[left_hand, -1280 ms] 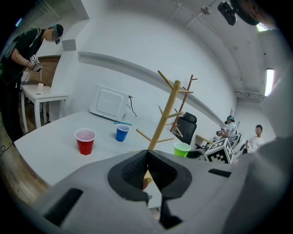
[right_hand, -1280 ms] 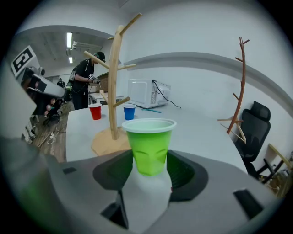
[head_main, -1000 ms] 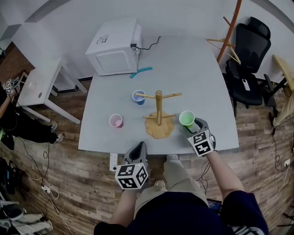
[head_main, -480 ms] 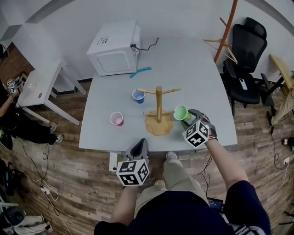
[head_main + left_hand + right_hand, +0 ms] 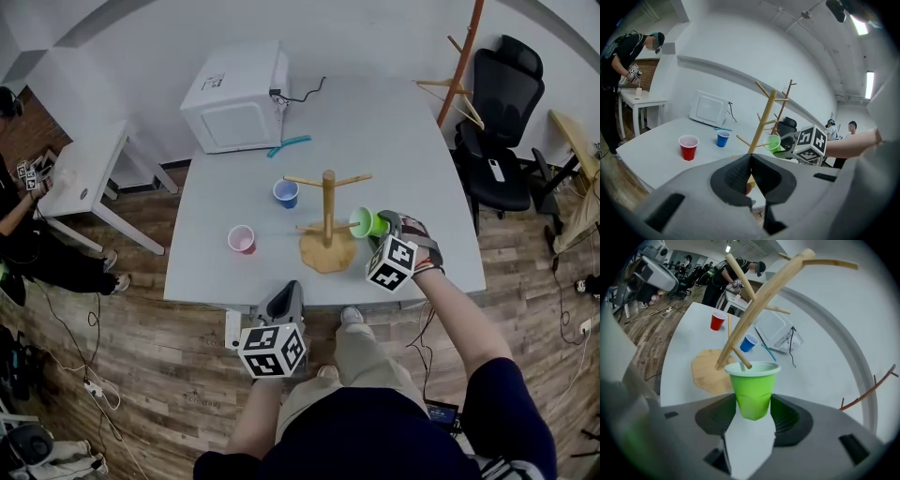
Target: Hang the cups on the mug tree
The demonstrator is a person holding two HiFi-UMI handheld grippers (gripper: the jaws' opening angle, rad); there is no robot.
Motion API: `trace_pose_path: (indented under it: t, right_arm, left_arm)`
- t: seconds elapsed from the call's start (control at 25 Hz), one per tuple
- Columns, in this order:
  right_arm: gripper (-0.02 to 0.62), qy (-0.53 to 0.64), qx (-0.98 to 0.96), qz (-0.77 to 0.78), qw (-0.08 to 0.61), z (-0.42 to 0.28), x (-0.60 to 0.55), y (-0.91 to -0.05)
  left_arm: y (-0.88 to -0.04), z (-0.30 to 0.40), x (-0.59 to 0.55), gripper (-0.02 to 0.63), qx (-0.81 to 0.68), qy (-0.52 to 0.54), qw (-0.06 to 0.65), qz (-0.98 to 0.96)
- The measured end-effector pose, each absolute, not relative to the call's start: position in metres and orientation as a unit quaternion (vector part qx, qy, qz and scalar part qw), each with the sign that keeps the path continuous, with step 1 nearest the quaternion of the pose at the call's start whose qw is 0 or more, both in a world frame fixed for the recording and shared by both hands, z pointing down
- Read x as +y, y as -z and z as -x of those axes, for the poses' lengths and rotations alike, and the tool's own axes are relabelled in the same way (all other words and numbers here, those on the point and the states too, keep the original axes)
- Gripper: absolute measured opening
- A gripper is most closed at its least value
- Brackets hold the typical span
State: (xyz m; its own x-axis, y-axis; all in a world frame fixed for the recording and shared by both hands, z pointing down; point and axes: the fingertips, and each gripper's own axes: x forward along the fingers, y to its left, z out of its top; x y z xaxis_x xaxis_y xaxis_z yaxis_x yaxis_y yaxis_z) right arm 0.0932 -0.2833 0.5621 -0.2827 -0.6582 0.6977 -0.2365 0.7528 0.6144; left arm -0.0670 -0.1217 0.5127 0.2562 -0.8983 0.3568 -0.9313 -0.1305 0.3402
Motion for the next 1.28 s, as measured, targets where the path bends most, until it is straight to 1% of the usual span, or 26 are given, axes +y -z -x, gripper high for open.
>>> trace_pose_path:
  t: [0.36, 0.8, 1.28]
  right_arm:
    - [0.242, 0.264, -0.737, -0.261, 0.565, -0.072, -0.281, -0.558]
    - [0.242, 0.299, -0.706, -0.237, 0.597, -0.053, -0.277, -0.563]
    - [0.244, 0.307, -0.708, -0.241, 0.589, -0.048, -0.278, -0.56]
  left_arm:
    - [-0.512, 0.073, -0.111, 0.018, -0.612, -0.029, 0.251, -0.75]
    - [-0.513, 0.085, -0.098, 0.018, -0.621, -0.025, 0.252, -0.742]
    - [-0.515, 0.09, -0.096, 0.017, -0.623, -0.018, 0.26, -0.738]
